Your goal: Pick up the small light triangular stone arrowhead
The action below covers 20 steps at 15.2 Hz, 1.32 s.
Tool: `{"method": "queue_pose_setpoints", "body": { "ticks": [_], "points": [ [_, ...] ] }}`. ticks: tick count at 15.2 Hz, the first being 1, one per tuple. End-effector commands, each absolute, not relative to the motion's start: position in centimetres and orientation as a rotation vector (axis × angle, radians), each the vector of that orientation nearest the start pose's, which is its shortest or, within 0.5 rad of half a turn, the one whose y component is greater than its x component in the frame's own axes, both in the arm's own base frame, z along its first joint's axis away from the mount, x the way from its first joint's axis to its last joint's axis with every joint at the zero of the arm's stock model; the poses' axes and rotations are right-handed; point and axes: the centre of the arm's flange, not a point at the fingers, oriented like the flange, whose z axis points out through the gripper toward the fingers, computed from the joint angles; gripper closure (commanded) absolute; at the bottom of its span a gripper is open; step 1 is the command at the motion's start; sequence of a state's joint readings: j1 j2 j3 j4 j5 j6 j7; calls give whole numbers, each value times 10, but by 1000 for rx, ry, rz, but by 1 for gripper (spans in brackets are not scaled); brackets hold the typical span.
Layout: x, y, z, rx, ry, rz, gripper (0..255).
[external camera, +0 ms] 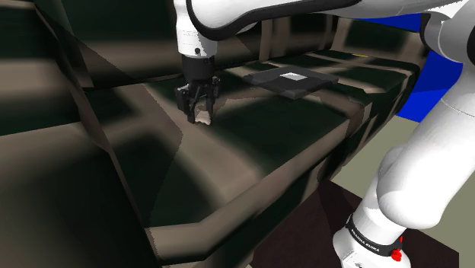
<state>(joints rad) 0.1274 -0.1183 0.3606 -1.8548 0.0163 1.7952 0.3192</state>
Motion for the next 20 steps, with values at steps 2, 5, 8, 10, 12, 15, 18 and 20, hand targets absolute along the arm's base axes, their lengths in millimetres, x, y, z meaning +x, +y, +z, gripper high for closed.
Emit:
{"method": "queue_pose_setpoints", "body": {
  "ticks": [2, 5, 8, 10, 12, 15, 18, 20],
  "points": [
    [466, 258, 567, -3134, -257, -86, 255],
    [466, 259, 567, -3134, -257, -86, 255],
    [466, 259, 578, -3134, -257, -86, 255],
    [466, 259, 589, -3134, -257, -86, 255],
    [466, 259, 599, -3134, -257, -86, 255],
    [466, 259, 615, -3134, -257, -86, 255],
    [466, 259, 631, -3134, -257, -86, 255],
    [466, 259, 641, -3134, -257, -86, 255]
  ]
}}
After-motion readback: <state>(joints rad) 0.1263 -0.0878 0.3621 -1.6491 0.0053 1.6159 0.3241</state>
